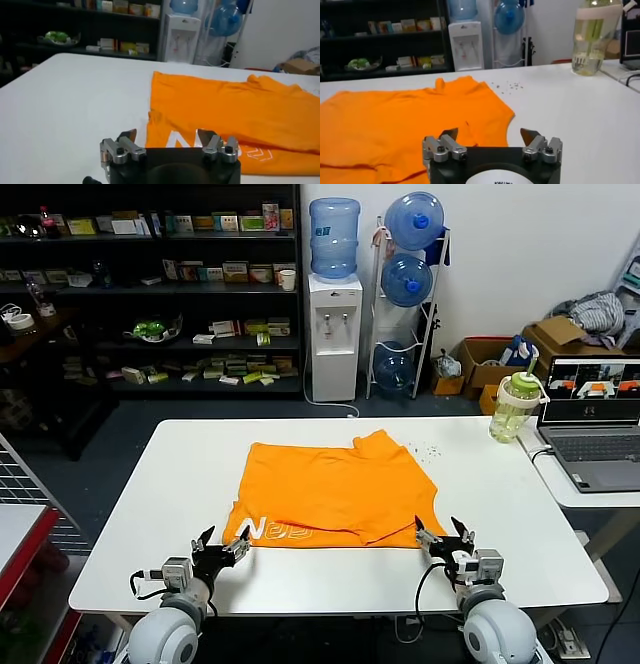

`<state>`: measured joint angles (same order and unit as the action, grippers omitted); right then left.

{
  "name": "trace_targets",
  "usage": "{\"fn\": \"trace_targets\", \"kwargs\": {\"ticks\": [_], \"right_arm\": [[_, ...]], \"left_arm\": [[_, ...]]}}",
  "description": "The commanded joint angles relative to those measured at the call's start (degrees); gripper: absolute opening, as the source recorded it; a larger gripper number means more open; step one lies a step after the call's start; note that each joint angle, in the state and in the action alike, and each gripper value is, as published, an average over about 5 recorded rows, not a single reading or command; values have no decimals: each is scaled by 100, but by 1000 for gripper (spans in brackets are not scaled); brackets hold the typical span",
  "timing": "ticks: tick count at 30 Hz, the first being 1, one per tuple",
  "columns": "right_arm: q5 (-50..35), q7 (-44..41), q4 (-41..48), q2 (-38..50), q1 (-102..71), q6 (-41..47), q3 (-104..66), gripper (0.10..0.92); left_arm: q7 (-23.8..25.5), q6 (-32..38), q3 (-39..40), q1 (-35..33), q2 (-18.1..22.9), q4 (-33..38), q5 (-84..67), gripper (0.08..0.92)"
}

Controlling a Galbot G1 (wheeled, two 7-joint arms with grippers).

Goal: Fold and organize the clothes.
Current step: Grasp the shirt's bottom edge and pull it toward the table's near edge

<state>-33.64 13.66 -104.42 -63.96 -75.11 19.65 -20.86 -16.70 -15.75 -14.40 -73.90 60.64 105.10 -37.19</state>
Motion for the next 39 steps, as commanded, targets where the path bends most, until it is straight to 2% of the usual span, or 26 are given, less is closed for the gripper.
{"fn": "trace_targets", "kwargs": {"ticks": [1,14,21,24,35,39], "right_arm": [[-239,-69,11,115,-167,307,-142,823],[-388,-70,126,52,-23,464,-24,806],[-463,-112,193,38,17,518,1,633],[-474,-121,163,49,-11,534,-4,546],[-470,-62,71,73,-82,490,-46,243],[-510,11,-72,126,-177,454,-90,142]], "left_arm": [[85,-134,6,76,-15,-200,-267,822],[150,-121,11,188,19,-576,-105,823],[145,-125,29,192,13,-605,-91,809],[140,-125,45,197,17,-606,-79,756],[117,-101,74,187,25,-512,-57,439],[10,-79,26,85,-9,-247,-49,326]]}}
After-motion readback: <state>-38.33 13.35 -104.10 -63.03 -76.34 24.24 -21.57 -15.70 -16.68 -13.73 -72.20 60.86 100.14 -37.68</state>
